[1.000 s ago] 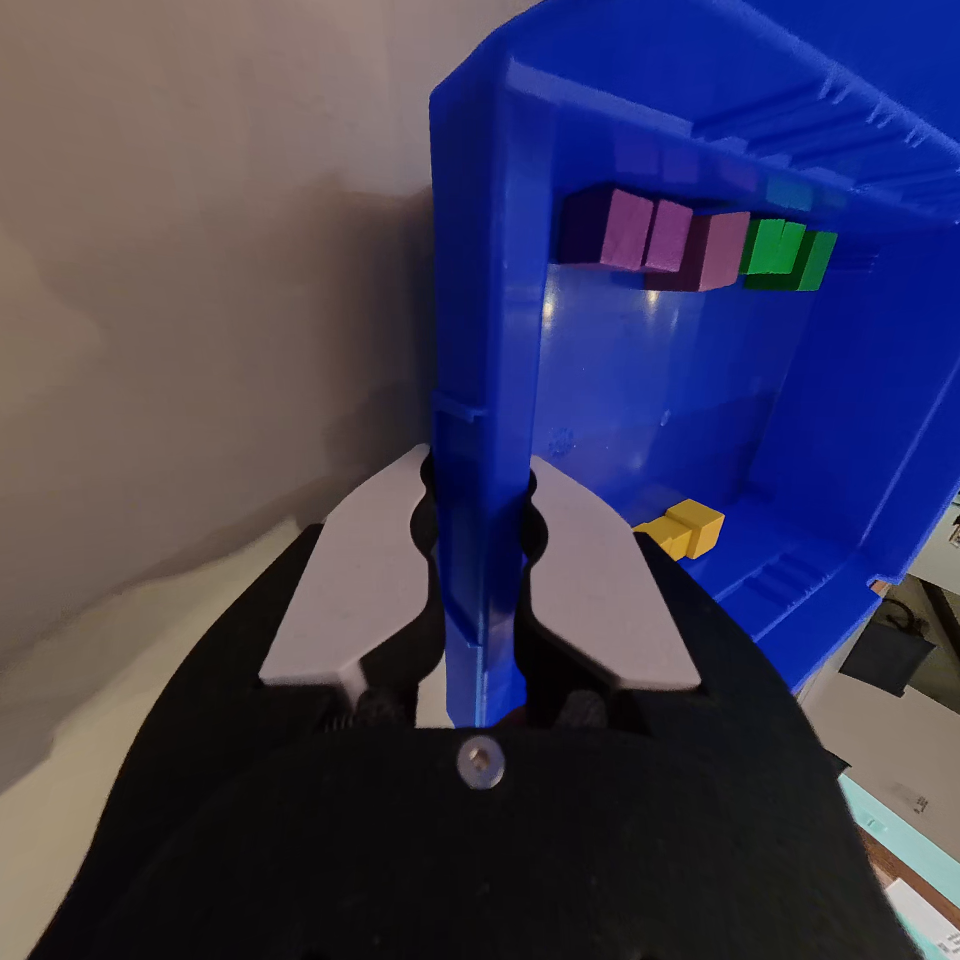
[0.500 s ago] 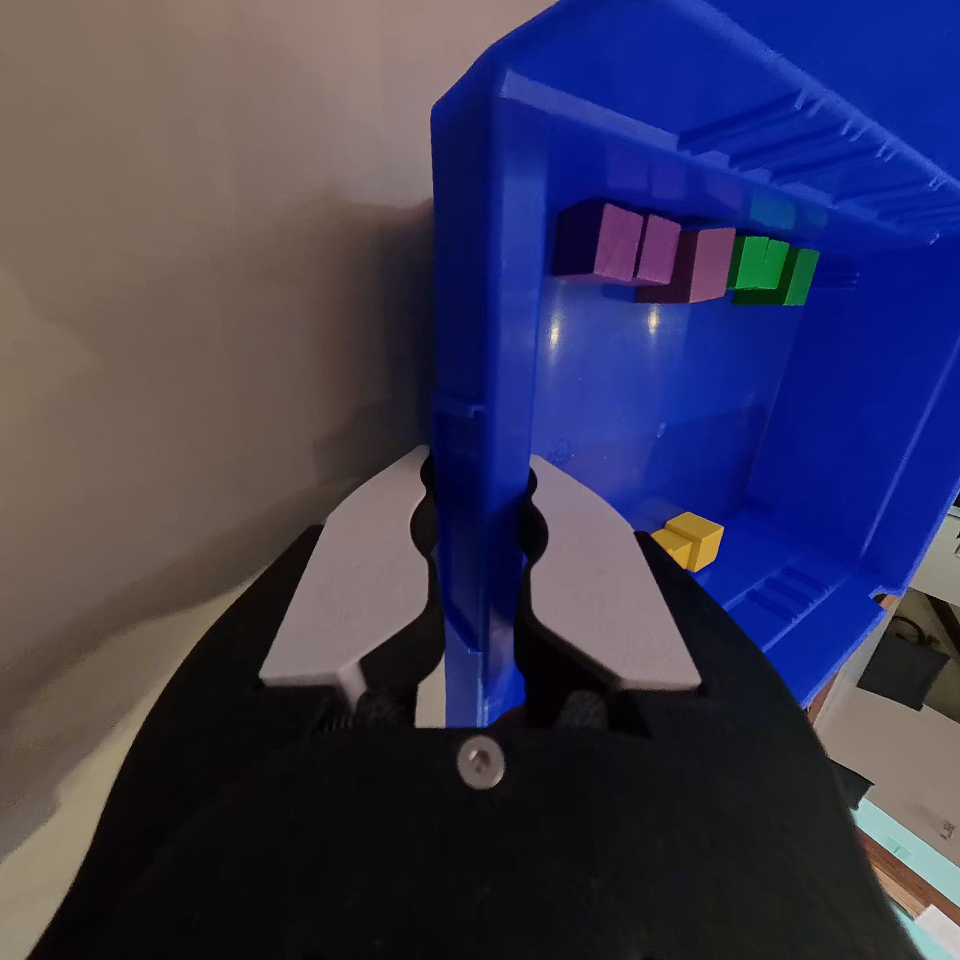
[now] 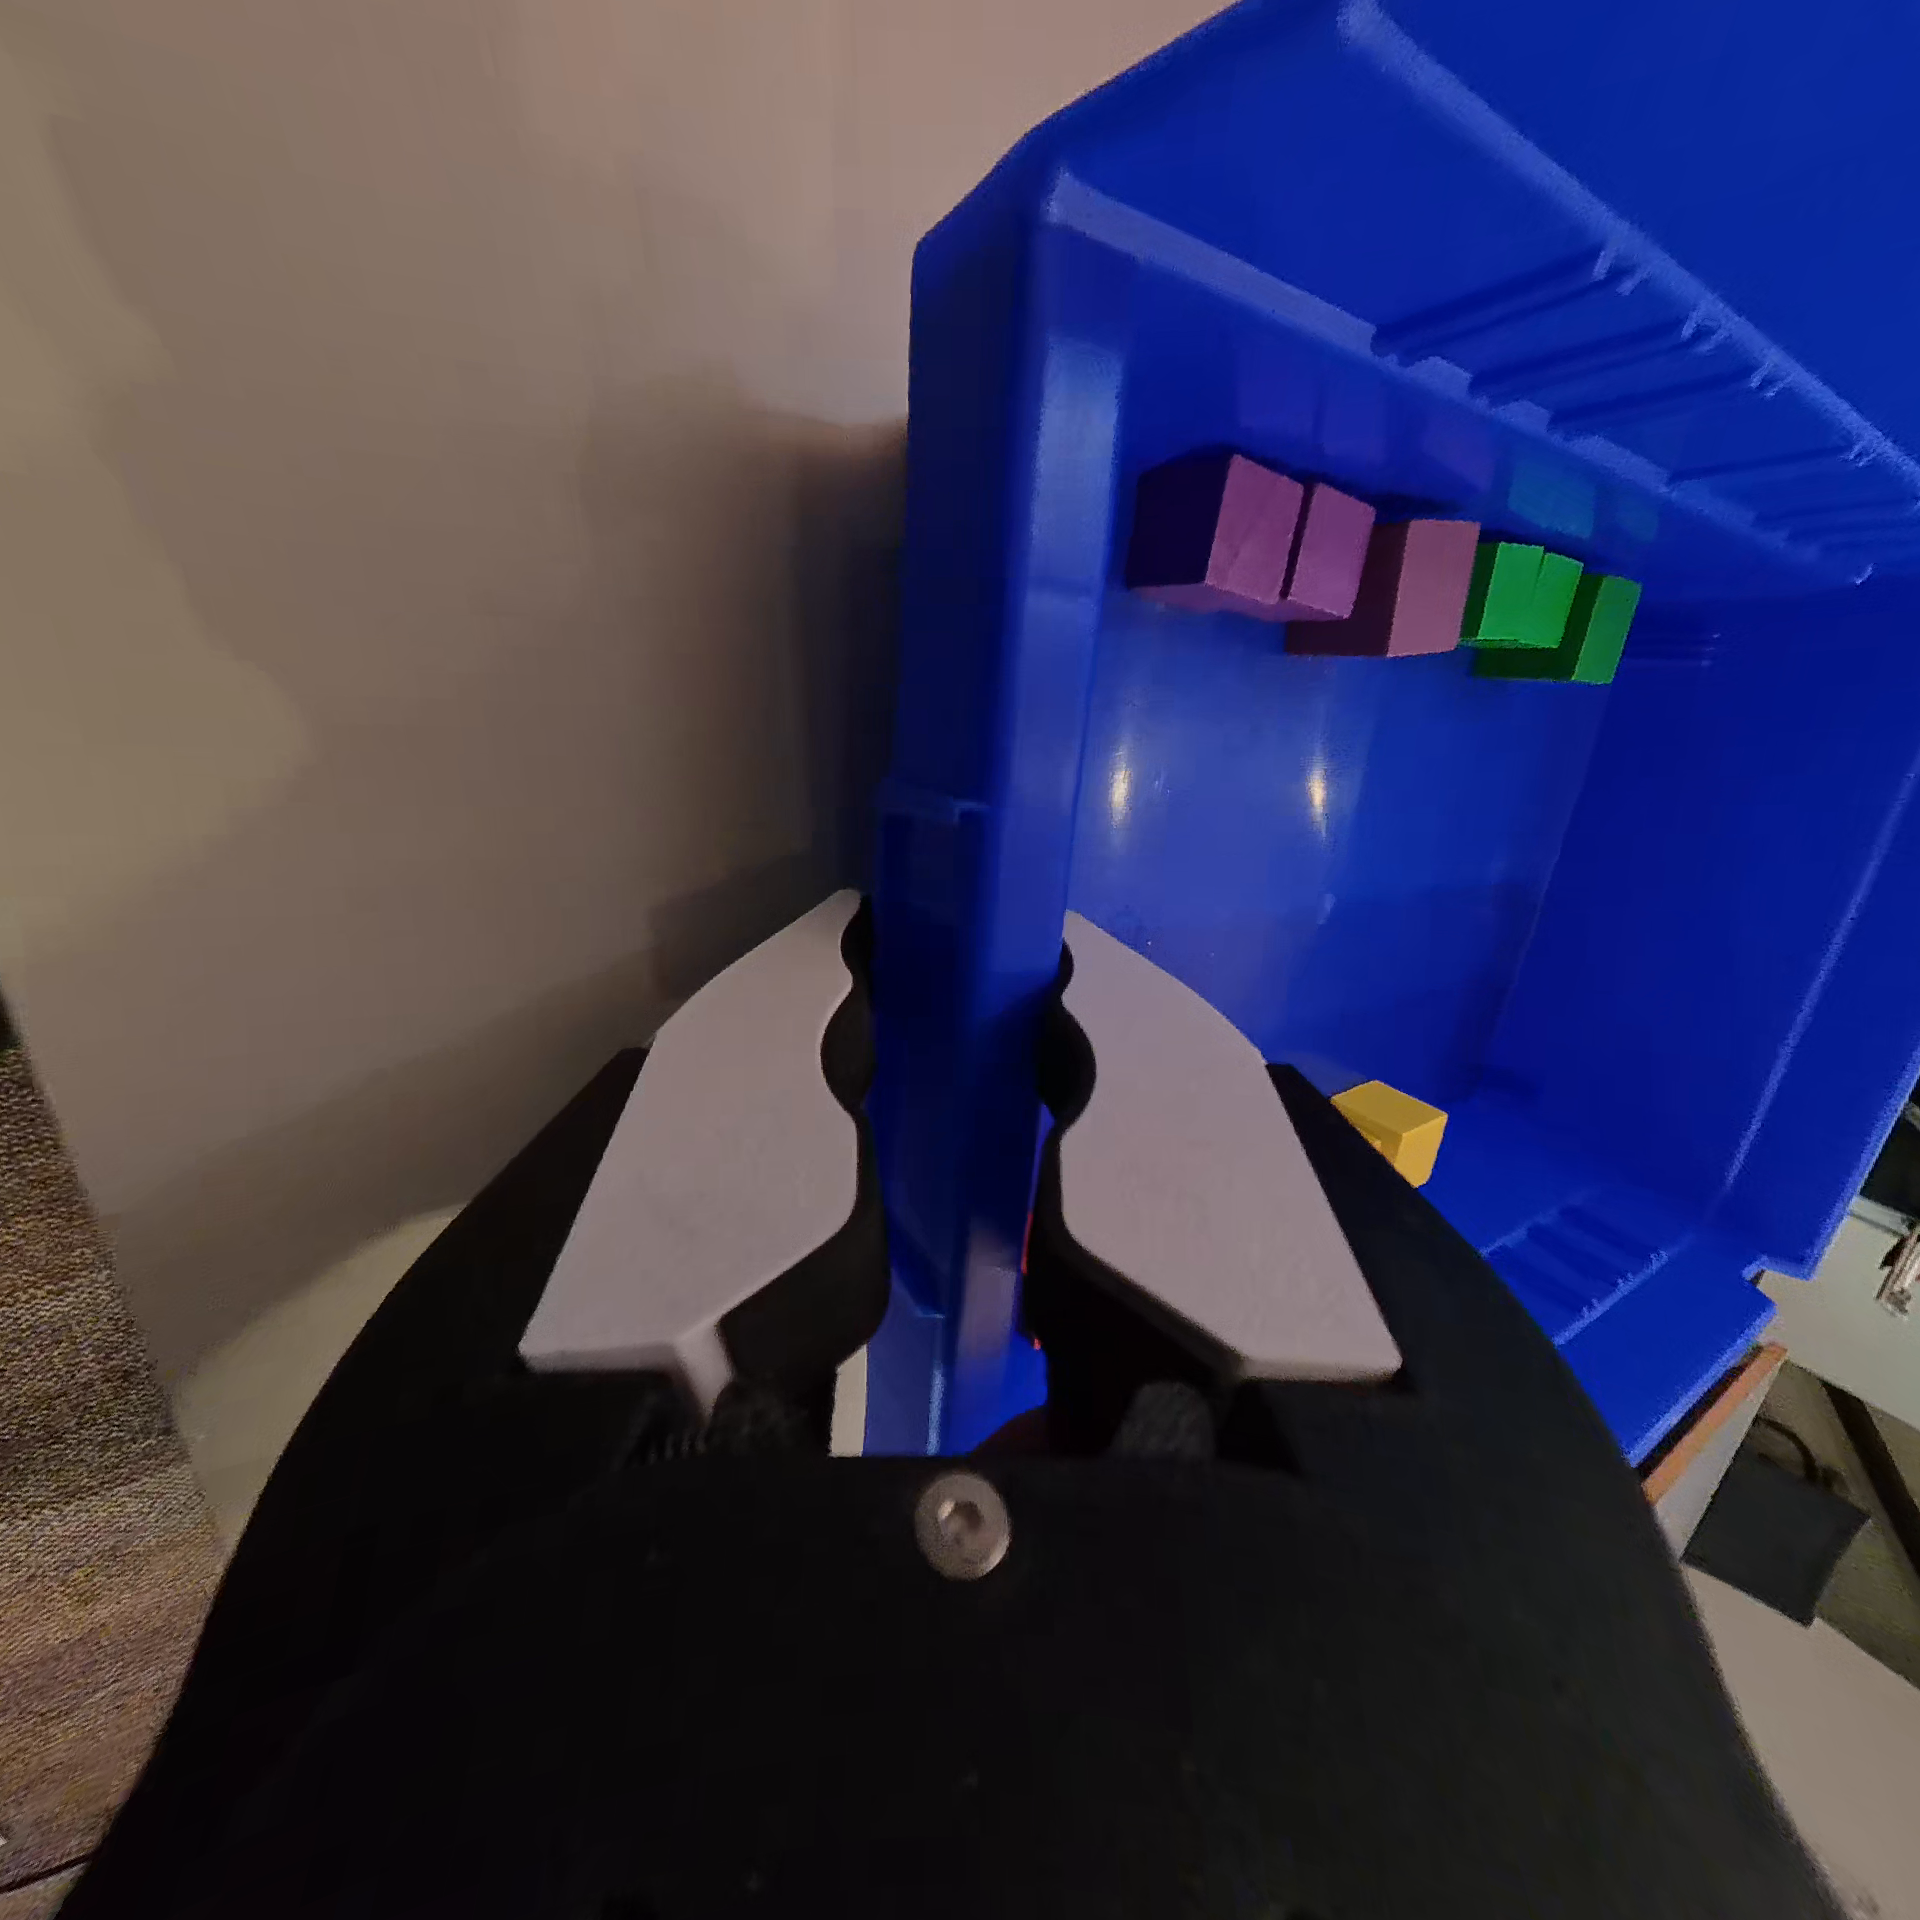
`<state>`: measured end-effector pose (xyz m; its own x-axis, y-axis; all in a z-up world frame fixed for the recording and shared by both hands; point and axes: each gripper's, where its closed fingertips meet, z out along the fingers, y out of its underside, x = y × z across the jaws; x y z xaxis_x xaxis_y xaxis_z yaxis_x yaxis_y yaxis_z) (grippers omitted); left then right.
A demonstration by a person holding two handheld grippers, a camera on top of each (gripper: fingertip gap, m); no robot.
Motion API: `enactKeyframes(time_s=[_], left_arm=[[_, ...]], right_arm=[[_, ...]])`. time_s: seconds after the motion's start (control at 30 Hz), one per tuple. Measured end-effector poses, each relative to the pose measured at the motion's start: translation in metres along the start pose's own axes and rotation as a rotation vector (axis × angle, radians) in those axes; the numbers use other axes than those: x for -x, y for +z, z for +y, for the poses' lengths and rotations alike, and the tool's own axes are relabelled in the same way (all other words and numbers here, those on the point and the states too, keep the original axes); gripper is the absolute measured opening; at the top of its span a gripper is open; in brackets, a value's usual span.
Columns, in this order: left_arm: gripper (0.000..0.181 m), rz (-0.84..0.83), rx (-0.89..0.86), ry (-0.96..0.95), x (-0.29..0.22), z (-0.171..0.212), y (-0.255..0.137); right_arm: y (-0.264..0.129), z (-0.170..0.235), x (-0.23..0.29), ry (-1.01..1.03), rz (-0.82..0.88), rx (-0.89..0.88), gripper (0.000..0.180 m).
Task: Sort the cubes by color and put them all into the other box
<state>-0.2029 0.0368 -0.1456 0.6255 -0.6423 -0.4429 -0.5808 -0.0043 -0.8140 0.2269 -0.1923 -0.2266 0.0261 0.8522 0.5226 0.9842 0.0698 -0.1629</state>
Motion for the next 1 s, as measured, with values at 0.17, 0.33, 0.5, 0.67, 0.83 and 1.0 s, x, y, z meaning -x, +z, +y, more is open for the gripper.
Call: enactKeyframes(time_s=[0.17, 0.33, 0.5, 0.67, 0.83, 1.0], left_arm=[[0.068, 0.011, -0.058, -0.059, -0.005, -0.006, -0.014], [0.070, 0.087, -0.129, -0.171, -0.021, -0.014, -0.025], [0.070, 0.158, -0.188, -0.273, -0.045, -0.031, -0.040], [0.072, 0.171, -0.201, -0.339, -0.070, -0.036, -0.054], [0.073, 0.173, -0.194, -0.337, -0.086, -0.034, -0.073], [0.073, 0.172, -0.206, -0.390, -0.091, -0.030, -0.094]], right_arm=[[-0.009, -0.022, 0.020, -0.073, -0.015, -0.055, 0.029], [-0.014, -0.043, 0.035, -0.148, -0.035, -0.110, 0.029], [-0.012, -0.069, 0.040, -0.198, -0.054, -0.137, 0.029], [-0.007, -0.102, 0.043, -0.254, -0.071, -0.169, 0.029], [-0.003, -0.138, 0.047, -0.342, -0.088, -0.223, 0.029], [0.003, -0.172, 0.049, -0.426, -0.110, -0.275, 0.029]])
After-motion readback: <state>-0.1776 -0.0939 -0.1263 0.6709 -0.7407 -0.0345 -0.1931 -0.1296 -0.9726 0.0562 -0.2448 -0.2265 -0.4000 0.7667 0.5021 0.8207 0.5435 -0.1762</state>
